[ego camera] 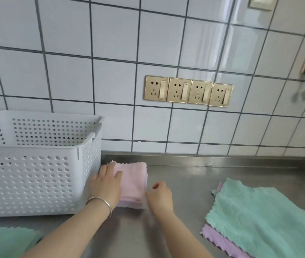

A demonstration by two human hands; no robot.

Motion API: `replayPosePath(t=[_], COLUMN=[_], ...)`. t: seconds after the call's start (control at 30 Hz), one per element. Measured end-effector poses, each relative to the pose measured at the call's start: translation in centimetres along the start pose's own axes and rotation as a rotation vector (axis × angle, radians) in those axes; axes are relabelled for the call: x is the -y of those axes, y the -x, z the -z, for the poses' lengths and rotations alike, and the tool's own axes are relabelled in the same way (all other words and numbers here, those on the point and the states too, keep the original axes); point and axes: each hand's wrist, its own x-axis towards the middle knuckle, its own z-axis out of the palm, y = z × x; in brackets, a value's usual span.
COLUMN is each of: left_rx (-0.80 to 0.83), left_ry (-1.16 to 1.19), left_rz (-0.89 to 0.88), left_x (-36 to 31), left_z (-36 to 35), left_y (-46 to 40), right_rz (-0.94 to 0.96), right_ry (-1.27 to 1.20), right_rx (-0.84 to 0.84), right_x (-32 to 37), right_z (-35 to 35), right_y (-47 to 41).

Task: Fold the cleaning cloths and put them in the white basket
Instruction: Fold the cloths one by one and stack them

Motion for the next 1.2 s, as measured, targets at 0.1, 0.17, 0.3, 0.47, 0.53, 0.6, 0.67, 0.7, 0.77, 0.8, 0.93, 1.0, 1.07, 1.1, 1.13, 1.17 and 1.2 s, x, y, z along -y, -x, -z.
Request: replayPosePath(t=[0.1, 0.17, 0.3, 0.47, 0.53, 0.6, 0.67, 0.7, 0.77, 0.8, 0.93, 1.0, 1.07, 1.1, 1.13, 1.17, 1.2], left_rx=[-0.133, -0.104, 0.014, 0.136, 0.181, 0.226, 0.267, 0.287, 0.27, 0.292, 0.231, 0.147, 0.1, 0.075, 0.044, 0.008, -0.018], left_ry=[0.052, 0.085, 0.14, 0.142, 0.064, 0.002, 0.023, 0.031, 0.014, 0.04, 0.37, 0.477, 0.553, 0.597, 0.649, 0.697, 0.722], left_rz=[-0.125, -0.273, -0.57, -0.823, -0.906, -0.84, -0.822, -0.81, -0.796, -0.762, -0.506, -0.45, -0.407, -0.379, -0.341, -0.304, -0.291], left_x=[-2.3, -5.9, -14.0, -22.4, -23.9, -25.2, -26.3, -26.7, -27.2, -27.3, -27.7, -28.0, -28.1, -28.2, -28.2, -28.2, -27.9], left_z=[0.4, 1.2, 0.7, -0.9, -1.5, -1.6, -1.6, -1.0, -1.0, -0.9, 0.1, 1.1, 2.6, 3.3, 4.0, 4.7, 6.3], left_y=[0.4, 1.1, 3.2, 5.8, 6.2, 6.5, 6.4, 6.4, 6.2, 6.1, 5.8, 5.7, 4.9, 4.4, 3.8, 3.0, 2.8], right_rz=[0.185, 0.266, 0.3, 0.156, 0.183, 0.203, 0.222, 0.24, 0.246, 0.247, 0.173, 0.063, 0.039, 0.04, 0.035, 0.04, 0.031], right_ry=[0.174, 0.334, 0.55, 0.69, 0.749, 0.769, 0.809, 0.823, 0.851, 0.852, 0.777, 0.79, 0.805, 0.841, 0.852, 0.834, 0.779], right_rx=[-0.148, -0.275, -0.443, -0.315, -0.301, -0.281, -0.288, -0.286, -0.253, -0.241, -0.305, -0.327, -0.348, -0.405, -0.474, -0.538, -0.598], right_x=[-3.6, -7.3, -14.6, -19.5, -20.1, -20.3, -20.6, -20.6, -20.3, -20.4, -18.8, -18.5, -18.6, -18.4, -17.9, -17.3, -16.4], right_z=[4.9, 9.5, 16.5, 21.5, 22.1, 22.7, 23.3, 23.5, 23.7, 23.5, 23.8, 24.6, 26.7, 28.3, 29.9, 31.8, 33.6], right_y=[1.5, 3.6, 7.6, 9.2, 9.7, 9.8, 9.9, 9.8, 9.8, 9.6, 9.6, 9.0, 8.5, 8.4, 8.5, 8.3, 9.1])
